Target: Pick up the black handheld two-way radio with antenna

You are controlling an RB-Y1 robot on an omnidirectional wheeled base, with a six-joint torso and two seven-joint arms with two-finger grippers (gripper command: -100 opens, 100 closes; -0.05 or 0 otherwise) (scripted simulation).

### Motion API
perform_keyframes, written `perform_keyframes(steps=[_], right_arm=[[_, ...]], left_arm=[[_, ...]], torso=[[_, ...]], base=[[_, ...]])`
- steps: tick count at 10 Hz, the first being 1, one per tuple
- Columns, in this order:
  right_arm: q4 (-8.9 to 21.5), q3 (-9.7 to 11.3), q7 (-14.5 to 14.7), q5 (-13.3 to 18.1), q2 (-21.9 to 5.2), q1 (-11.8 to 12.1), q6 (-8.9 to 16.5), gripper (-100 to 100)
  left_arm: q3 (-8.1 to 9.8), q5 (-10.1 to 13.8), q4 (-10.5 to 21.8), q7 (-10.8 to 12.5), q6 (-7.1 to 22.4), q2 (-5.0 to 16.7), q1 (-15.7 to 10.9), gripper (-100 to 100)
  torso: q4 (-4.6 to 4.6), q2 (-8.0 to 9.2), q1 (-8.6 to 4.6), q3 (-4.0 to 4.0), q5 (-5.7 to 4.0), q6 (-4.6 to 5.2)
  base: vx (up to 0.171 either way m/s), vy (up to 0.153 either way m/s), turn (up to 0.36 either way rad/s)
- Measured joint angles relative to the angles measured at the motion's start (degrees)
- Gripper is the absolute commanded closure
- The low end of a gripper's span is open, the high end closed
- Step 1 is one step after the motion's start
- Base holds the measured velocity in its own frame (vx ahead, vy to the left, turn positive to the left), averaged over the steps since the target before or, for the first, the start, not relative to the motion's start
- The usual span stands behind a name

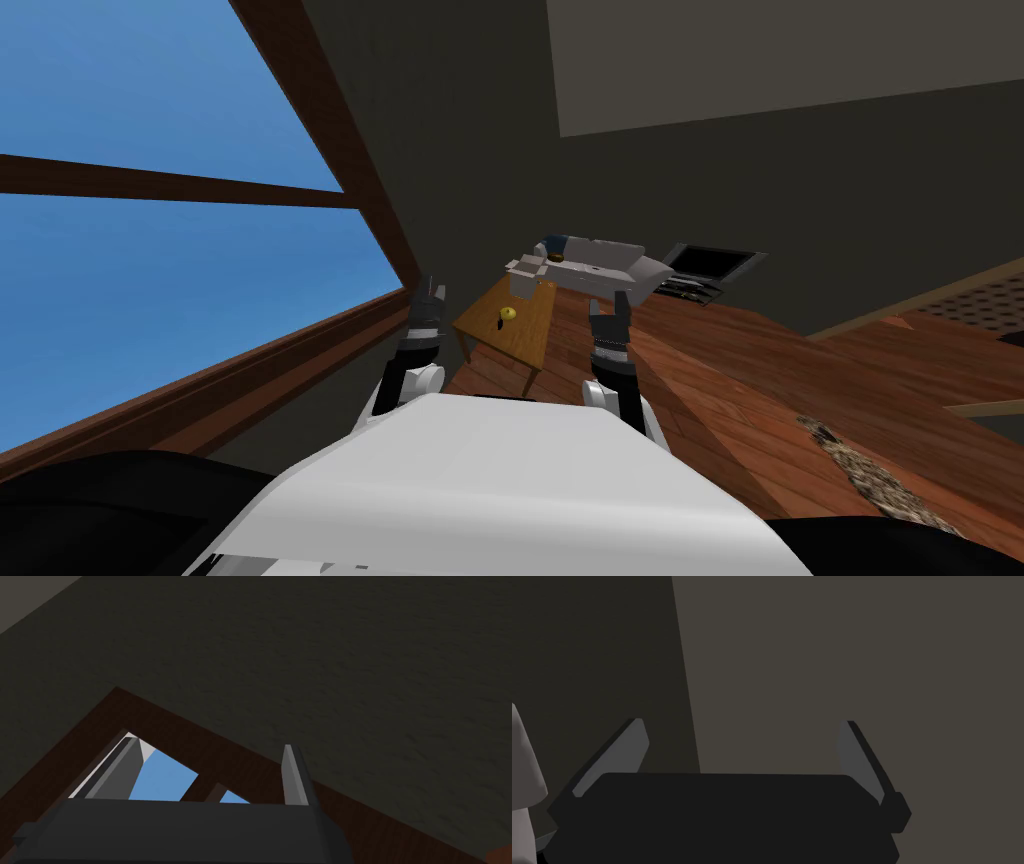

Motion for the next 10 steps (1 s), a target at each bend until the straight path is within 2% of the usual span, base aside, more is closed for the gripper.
perform_keyframes(steps=[2, 5, 8, 10], right_arm=[[0.0, 0.0, 0.0, 0.0, 0.0, 0.0, 0.0, 0], [0.0, 0.0, 0.0, 0.0, 0.0, -0.01, 0.0, 0], [0.0, 0.0, 0.0, 0.0, 0.0, 0.0, 0.0, 0], [0.0, 0.0, 0.0, 0.0, 0.0, 0.0, 0.0, 0]], left_arm=[[-0.2, -0.77, 1.66, -0.2, 0.46, 2.82, -0.47, -100], [-0.29, -2.85, 6.37, -0.37, 1.94, 7.21, -2.02, -100], [-0.98, -5.55, 10.34, -0.85, 3.83, 10.23, -2.66, -100], [-1.23, -6.72, 13.18, -1.13, 4.4, 11.05, -3.68, -100]], torso=[[0.0, 0.02, -0.01, 0.01, 0.0, 0.01], [0.01, 0.05, -0.04, 0.03, -0.01, 0.02], [0.01, 0.06, -0.03, 0.03, -0.01, 0.01], [0.01, 0.04, -0.02, 0.02, 0.0, 0.0]], base=[[-0.009, -0.007, -0.084], [-0.017, -0.014, -0.172], [-0.015, -0.009, -0.118], [-0.01, -0.01, -0.149]])
